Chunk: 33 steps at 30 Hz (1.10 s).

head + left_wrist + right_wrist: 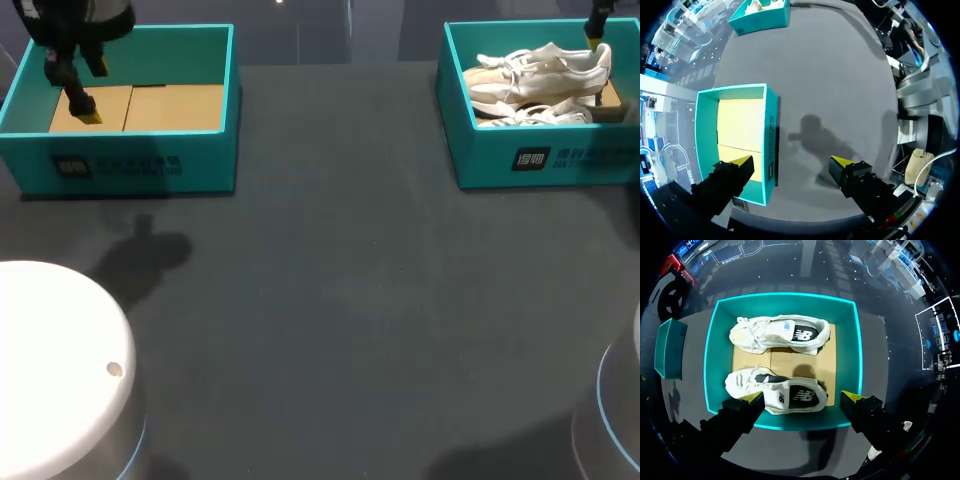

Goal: Take the shoe out of the shoebox, open the shoe tongue, remove and reinsert the insole, then place the shoe into the shoebox

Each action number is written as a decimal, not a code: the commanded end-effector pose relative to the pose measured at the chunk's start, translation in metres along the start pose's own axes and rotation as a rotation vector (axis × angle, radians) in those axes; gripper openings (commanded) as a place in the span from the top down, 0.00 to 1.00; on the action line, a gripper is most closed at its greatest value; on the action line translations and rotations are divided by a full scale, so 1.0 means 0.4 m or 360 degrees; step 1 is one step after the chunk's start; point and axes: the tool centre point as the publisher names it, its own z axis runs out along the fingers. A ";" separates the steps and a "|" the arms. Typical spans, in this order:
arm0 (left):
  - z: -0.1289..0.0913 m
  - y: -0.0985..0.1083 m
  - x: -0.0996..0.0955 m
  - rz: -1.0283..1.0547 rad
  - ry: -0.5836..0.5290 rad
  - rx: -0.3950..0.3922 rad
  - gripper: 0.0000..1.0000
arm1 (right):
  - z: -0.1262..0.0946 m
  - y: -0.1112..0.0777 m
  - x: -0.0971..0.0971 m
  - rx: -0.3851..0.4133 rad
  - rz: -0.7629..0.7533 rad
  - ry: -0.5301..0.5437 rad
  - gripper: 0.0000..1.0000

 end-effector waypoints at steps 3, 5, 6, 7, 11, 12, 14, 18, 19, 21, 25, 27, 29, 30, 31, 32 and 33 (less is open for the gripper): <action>-0.009 0.022 0.002 -0.0544 0.0036 -0.0120 0.00 | -0.033 -0.063 0.012 0.0032 0.0158 -0.0023 0.00; -0.007 0.034 -0.006 -0.0712 0.0122 -0.0128 0.00 | -0.042 -0.087 0.016 0.0052 0.0197 -0.0027 0.00; -0.008 0.042 -0.010 -0.0834 0.0160 -0.0148 0.00 | -0.047 -0.099 0.019 0.0051 0.0214 -0.0034 0.00; -0.005 0.047 -0.013 -0.0923 0.0166 -0.0174 0.00 | -0.053 -0.113 0.023 0.0050 0.0223 -0.0030 0.00; 0.002 0.072 -0.017 -0.1253 0.0223 -0.0179 0.00 | -0.061 -0.155 0.036 0.0055 0.0267 -0.0017 0.00; 0.004 0.078 -0.018 -0.1349 0.0221 -0.0193 0.00 | -0.061 -0.162 0.039 0.0057 0.0274 -0.0007 0.00; 0.006 0.092 -0.020 -0.1472 0.0246 -0.0176 0.00 | -0.059 -0.176 0.047 0.0070 0.0281 0.0012 0.00; 0.012 0.121 -0.031 -0.1763 0.0276 -0.0189 0.00 | -0.056 -0.199 0.061 0.0102 0.0294 0.0031 0.00; 0.012 0.127 -0.033 -0.1803 0.0280 -0.0176 0.00 | -0.056 -0.204 0.065 0.0103 0.0294 0.0032 0.00; 0.013 0.141 -0.036 -0.1905 0.0286 -0.0173 0.00 | -0.056 -0.211 0.072 0.0114 0.0289 0.0033 0.00; 0.014 0.172 -0.046 -0.2091 0.0301 -0.0156 0.00 | -0.055 -0.221 0.080 0.0122 0.0263 0.0041 0.00; 0.013 0.184 -0.050 -0.2180 0.0310 -0.0160 0.00 | -0.055 -0.224 0.080 0.0126 0.0251 0.0052 0.00; 0.012 0.197 -0.053 -0.2261 0.0328 -0.0176 0.00 | -0.056 -0.226 0.080 0.0126 0.0247 0.0057 0.00; 0.011 0.205 -0.055 -0.2304 0.0335 -0.0179 0.00 | -0.056 -0.226 0.080 0.0126 0.0247 0.0057 0.00; 0.011 0.205 -0.055 -0.2304 0.0335 -0.0179 0.00 | -0.056 -0.226 0.080 0.0126 0.0247 0.0057 0.00; 0.011 0.205 -0.055 -0.2304 0.0335 -0.0179 0.00 | -0.056 -0.226 0.080 0.0126 0.0247 0.0057 0.00; 0.011 0.205 -0.055 -0.2304 0.0335 -0.0179 0.00 | -0.056 -0.226 0.080 0.0126 0.0247 0.0057 0.00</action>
